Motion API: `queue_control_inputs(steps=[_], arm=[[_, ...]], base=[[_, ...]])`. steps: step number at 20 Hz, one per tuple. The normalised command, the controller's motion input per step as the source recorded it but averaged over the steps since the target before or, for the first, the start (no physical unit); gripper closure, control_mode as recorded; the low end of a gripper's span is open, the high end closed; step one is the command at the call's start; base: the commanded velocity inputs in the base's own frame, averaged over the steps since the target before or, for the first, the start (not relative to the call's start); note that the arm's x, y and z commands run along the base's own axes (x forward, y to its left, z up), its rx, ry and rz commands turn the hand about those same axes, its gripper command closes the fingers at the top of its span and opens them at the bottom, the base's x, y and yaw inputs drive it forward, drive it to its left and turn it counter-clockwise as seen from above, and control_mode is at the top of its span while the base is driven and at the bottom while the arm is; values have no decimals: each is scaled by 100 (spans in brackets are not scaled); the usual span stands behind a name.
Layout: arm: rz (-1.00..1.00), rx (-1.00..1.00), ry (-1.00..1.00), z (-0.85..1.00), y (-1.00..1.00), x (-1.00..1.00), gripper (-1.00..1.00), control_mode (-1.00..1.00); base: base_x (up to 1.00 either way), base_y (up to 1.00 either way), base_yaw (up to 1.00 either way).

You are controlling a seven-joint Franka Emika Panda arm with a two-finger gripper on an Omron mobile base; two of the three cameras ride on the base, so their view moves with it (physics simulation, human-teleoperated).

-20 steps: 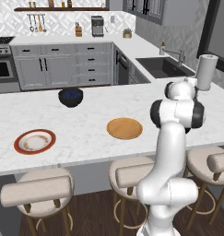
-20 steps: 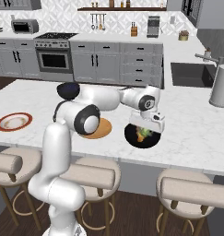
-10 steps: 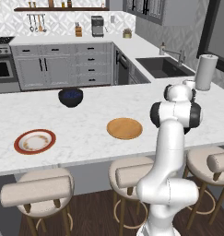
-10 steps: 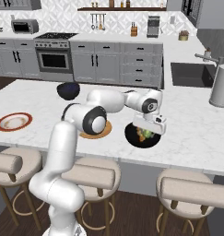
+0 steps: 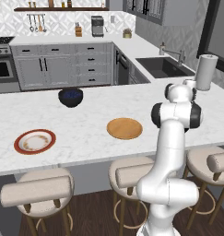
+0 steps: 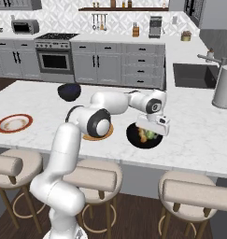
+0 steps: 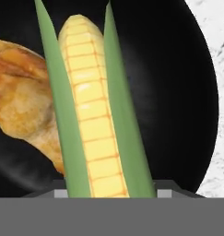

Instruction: Pick the chicken drumstick and corn from their plates and place them in the bowl. Then put the bowl in the fridge.

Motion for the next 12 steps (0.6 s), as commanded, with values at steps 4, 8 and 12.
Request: queue_control_inputs(steps=[4, 8, 12], arm=[[0, 0, -2, 0, 9, -34, -100, -100], [0, -2, -5, 0, 25, -39, -100, -100], [0, -2, -21, 21, 19, -34, -100, -100]], base=[[0, 0, 0], [0, 0, 0], [0, 0, 0]])
